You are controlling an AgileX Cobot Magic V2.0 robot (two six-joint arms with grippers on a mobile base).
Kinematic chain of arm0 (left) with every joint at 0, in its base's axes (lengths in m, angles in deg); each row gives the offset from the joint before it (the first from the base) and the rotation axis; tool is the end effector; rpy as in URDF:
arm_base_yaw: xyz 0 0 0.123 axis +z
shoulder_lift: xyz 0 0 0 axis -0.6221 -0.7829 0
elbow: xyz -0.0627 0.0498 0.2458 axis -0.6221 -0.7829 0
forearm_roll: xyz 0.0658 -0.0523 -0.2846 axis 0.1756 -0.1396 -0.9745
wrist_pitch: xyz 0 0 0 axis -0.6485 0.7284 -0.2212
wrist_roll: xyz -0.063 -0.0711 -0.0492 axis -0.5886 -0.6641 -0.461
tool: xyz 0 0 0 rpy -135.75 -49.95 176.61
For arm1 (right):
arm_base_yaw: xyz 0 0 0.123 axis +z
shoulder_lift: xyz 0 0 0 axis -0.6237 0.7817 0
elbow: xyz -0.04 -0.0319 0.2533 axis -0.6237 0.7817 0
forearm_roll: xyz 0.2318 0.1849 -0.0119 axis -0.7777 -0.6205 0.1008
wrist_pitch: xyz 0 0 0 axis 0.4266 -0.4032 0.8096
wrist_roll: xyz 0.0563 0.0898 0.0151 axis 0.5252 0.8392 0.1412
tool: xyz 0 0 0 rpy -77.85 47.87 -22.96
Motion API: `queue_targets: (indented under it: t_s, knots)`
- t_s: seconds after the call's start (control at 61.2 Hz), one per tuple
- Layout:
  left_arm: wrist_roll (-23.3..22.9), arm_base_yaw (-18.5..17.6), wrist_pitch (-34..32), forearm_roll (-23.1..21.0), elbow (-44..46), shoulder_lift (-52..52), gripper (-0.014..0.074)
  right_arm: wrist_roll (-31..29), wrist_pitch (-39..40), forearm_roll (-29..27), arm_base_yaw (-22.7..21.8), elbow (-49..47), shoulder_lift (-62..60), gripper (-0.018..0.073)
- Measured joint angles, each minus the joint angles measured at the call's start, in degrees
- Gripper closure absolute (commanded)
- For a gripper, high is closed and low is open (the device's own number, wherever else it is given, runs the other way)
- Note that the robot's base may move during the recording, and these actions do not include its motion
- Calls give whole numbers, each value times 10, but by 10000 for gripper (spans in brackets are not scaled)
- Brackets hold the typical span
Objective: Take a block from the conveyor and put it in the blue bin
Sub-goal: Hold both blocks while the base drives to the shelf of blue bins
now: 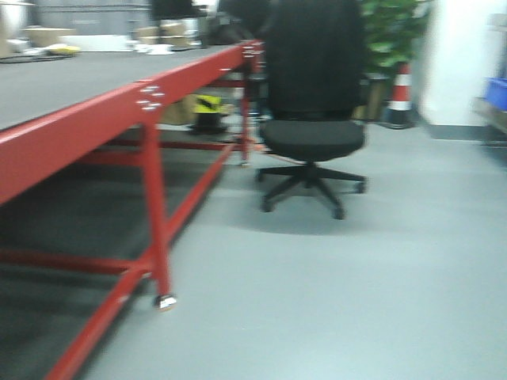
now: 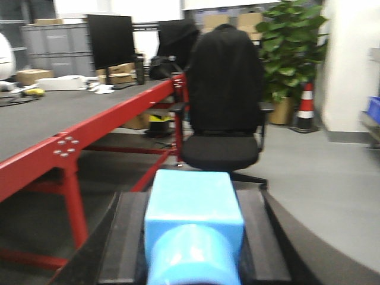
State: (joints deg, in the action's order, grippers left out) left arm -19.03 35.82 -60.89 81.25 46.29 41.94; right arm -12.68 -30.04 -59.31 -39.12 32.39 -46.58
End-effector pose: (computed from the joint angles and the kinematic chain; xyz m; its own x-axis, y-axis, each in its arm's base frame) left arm 0.1690 -0.0078 0.3425 0.1388 -0.0452 -0.9893 0.0510 0.9980 -0.0384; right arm 0.1782 -0.0007 0.3251 0.0382 0.0958 -0.9947 -0.0036 0.9954 0.0958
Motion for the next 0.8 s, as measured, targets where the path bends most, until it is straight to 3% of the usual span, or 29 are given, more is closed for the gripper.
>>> queue_targets:
  t_s: [0.8]
  knots:
    - [0,0,0,0,0,0,707,0,0,0,0,0,0,715]
